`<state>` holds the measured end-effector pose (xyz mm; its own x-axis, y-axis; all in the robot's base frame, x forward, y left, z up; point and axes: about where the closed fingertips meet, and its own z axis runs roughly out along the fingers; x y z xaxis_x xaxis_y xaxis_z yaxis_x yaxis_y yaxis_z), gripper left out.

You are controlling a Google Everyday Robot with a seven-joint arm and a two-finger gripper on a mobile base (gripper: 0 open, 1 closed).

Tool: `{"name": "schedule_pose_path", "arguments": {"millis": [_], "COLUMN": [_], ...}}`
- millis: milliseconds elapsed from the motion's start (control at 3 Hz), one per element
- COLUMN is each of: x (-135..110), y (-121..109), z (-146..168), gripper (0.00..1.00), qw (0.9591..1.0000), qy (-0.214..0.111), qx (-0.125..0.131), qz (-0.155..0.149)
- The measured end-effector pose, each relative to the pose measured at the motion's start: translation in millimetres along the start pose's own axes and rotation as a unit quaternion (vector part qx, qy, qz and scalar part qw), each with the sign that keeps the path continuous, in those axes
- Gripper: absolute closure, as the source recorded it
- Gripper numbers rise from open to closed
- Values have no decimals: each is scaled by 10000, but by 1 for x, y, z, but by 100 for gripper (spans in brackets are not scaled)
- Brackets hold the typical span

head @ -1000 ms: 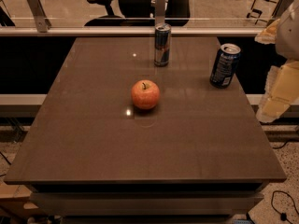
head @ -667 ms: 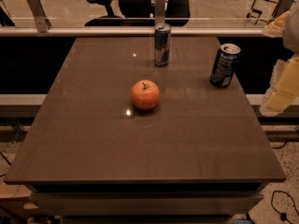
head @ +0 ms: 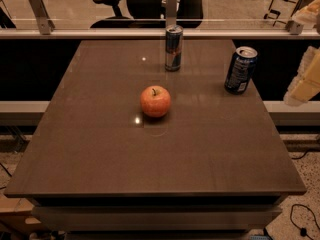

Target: Knock pepsi can over

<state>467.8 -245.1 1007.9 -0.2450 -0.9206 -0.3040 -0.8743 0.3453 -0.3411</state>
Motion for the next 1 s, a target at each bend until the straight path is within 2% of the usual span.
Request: {"name": "schedule_pose_path", "arguments": {"millis": [333,667,1000], "x": [12,27,36], "y": [-25,-47,-63], "z": [2,6,10], "gripper": [0,0,0], "qw": [9990,9950,9884], "qy": [-337,-772,-1240], "qx": [175,325,398], "qz": [254,540,777]}}
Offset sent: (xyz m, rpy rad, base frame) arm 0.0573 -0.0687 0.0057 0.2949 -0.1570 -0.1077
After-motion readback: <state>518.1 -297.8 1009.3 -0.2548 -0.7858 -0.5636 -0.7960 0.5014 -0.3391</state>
